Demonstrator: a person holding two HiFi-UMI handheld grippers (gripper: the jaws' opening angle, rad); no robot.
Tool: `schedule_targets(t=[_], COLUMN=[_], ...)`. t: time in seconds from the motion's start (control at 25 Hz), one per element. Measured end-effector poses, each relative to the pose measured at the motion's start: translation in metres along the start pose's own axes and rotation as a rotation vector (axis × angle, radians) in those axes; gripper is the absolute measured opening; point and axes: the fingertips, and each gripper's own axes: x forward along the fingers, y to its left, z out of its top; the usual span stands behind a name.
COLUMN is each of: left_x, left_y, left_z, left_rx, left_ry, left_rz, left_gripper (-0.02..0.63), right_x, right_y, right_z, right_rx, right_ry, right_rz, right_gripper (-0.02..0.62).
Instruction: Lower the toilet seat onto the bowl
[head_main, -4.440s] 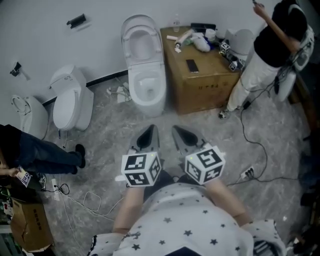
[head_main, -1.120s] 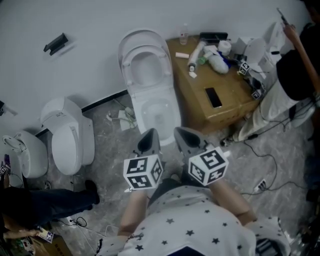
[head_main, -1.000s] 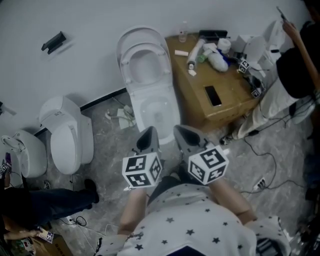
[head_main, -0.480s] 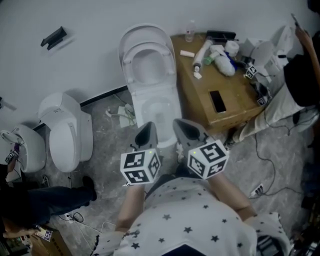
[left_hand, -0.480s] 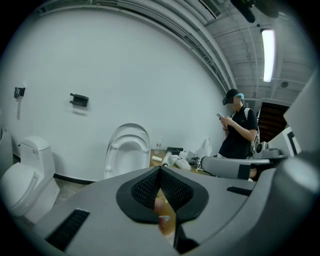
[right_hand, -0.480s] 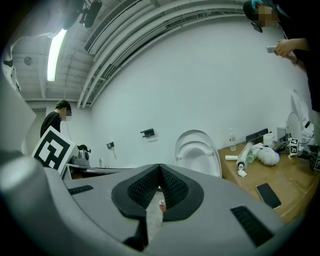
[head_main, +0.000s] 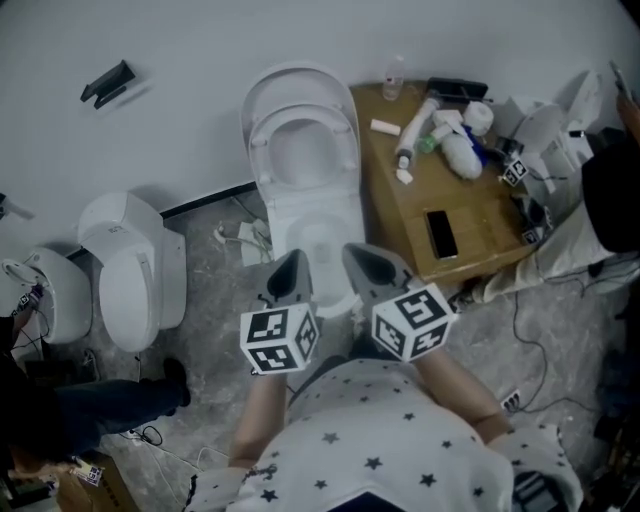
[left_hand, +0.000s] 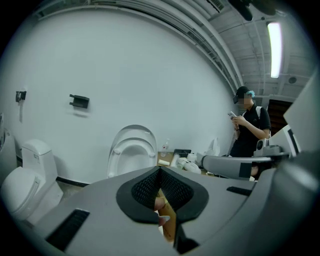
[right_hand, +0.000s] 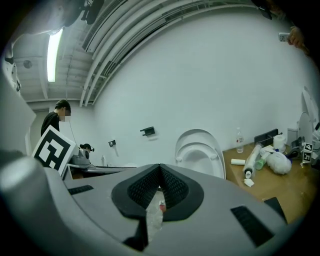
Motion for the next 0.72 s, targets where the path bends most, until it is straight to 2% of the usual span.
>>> schedule_targets(t=[0.72], left_x=[0.097], left_y=[0.015], left_z=[0.046], left_rx=[-0.051], left_ry=[-0.022], left_rz=[0.102], left_gripper=[-0.002], right_x=[0.070], right_y=[-0.080], right_z=[0.041], right_rx=[-0.032], right_ry=[0.042], right_rz=[0.096], right_gripper=[0.005])
